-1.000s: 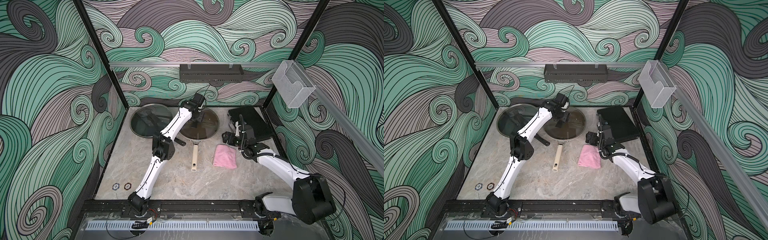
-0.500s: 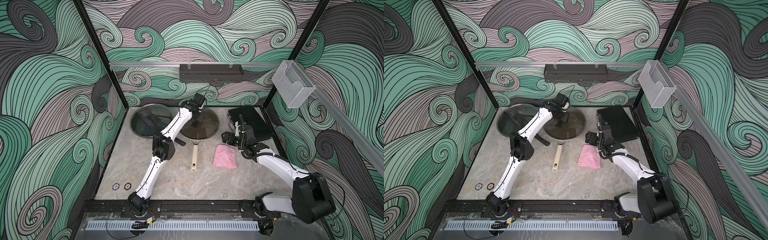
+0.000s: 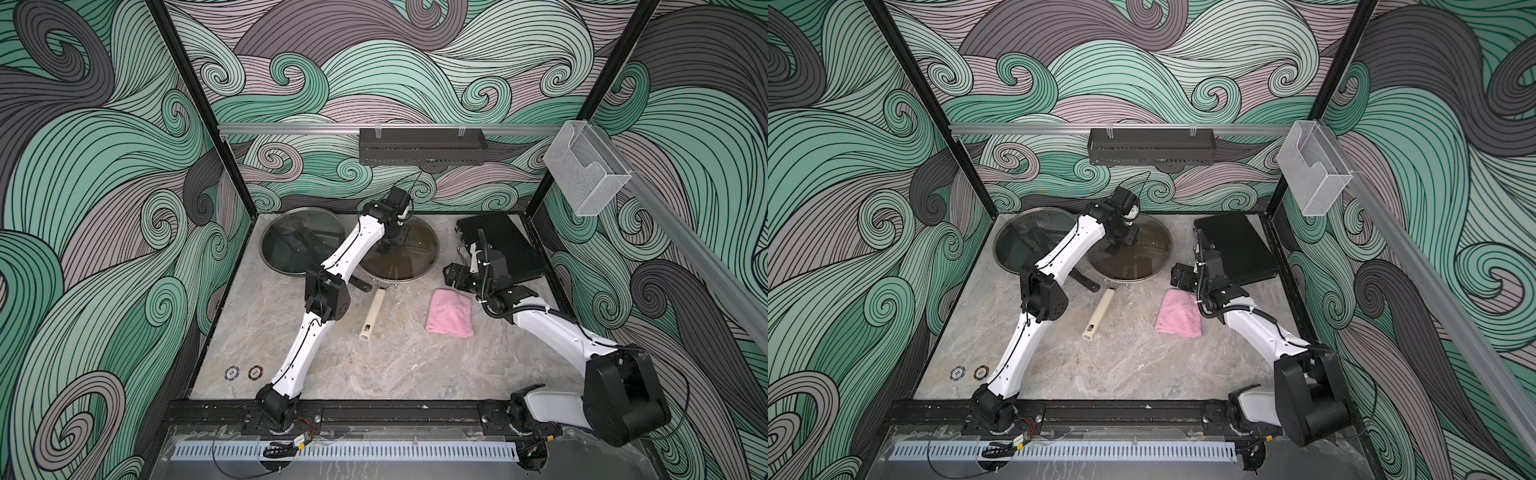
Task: Wipe the pot lid with a cloth
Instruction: Pick up the pot lid from the cooking pot.
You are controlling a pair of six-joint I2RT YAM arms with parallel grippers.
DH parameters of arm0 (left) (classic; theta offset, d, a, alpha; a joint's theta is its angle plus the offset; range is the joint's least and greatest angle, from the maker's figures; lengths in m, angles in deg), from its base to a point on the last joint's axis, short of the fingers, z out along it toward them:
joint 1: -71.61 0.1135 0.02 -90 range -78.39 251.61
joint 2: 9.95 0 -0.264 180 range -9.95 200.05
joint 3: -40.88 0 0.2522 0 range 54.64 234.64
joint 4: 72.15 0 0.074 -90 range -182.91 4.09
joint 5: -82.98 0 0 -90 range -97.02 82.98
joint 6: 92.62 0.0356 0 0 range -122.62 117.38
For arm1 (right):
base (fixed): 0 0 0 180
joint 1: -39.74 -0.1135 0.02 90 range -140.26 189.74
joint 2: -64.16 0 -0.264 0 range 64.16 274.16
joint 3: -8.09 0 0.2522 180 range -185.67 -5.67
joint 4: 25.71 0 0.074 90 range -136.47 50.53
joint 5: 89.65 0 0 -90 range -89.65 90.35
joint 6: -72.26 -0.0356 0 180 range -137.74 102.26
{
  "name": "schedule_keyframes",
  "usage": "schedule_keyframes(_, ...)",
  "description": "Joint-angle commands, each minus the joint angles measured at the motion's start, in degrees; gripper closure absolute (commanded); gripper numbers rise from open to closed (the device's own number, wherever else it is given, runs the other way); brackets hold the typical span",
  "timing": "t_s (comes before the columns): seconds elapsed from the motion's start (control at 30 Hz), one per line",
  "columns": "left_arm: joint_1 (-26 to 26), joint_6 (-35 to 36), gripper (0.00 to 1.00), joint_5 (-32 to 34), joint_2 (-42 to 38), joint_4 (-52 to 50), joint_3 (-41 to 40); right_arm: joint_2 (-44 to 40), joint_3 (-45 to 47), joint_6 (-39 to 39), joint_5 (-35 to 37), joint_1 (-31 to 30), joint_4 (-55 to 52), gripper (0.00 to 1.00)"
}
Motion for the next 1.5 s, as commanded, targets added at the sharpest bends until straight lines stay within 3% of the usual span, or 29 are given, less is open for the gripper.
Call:
schedule_keyframes(0.0, 0.6, -0.8, 1.00, 4.3, -0.4, -2.6, -1.3, 0.2, 0.5, -0.9, -0.1, -0.2, 0.7, 0.08)
schedule_keyframes(0.23, 0.6, -2.4, 1.00, 5.4, -9.5, 8.3, -9.2, -0.9, 0.2, -0.5, 0.6, -0.2, 0.1, 0.08)
schedule_keyframes(1.2, 0.1, -4.5, 1.00, -0.2, -19.8, 7.9, -6.9, -6.6, -0.7, -0.6, 0.8, -0.2, -2.9, 0.08)
schedule_keyframes(1.47, -0.3, -6.2, 1.00, -1.9, -30.0, 13.4, -18.8, -11.7, -1.2, 0.2, -0.4, 1.6, -9.9, 0.07)
